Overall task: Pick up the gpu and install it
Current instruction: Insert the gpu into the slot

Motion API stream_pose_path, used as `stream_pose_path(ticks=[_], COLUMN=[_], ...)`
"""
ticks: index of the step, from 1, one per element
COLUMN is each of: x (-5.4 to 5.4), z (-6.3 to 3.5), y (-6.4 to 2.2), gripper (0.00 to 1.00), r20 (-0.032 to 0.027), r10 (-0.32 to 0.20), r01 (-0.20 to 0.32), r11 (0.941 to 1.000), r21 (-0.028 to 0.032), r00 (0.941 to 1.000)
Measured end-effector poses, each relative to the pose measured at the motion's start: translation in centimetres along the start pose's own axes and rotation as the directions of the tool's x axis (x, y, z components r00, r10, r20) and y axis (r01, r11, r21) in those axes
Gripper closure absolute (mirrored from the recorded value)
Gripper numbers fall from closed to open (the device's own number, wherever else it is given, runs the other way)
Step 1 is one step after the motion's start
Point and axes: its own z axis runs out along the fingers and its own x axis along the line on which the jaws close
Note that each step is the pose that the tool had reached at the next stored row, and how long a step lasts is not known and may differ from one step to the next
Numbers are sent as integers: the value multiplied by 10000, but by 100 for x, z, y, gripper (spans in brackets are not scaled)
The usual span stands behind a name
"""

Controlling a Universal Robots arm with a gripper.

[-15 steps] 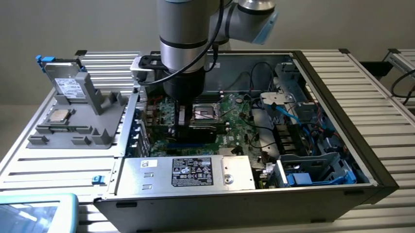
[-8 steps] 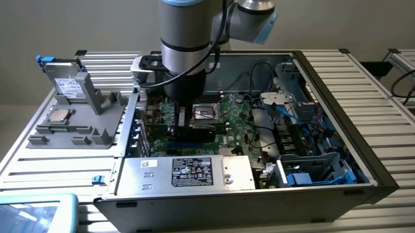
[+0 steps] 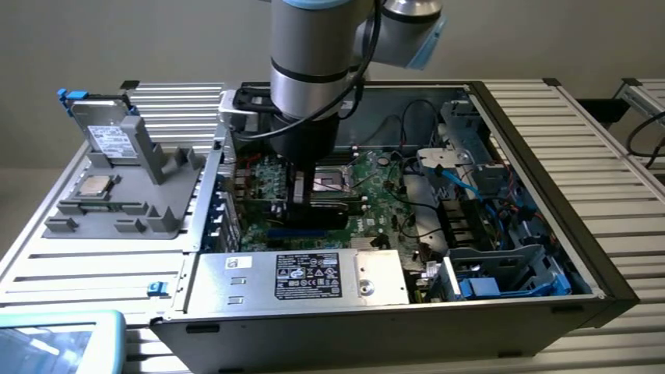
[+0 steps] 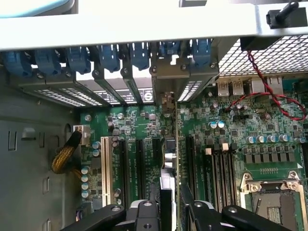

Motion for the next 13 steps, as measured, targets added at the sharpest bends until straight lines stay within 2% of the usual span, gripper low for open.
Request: stream_pose_path(ticks=[3,4,5,6,13], x=[0,-1,-6,-9,-62], z=[0,0,-1,-1,2], y=[0,1,2,2,26], gripper=[73,73,73,73,73], r20=[-6,-16,-52,-64,-71], r10=[-11,-11,-14,-14,-33], r01=[11,11,15,15,34], r11=[10000,10000,9999,9999,9999], r21=[10,52,124,139,143], r00=[10000,10000,10000,10000,10000])
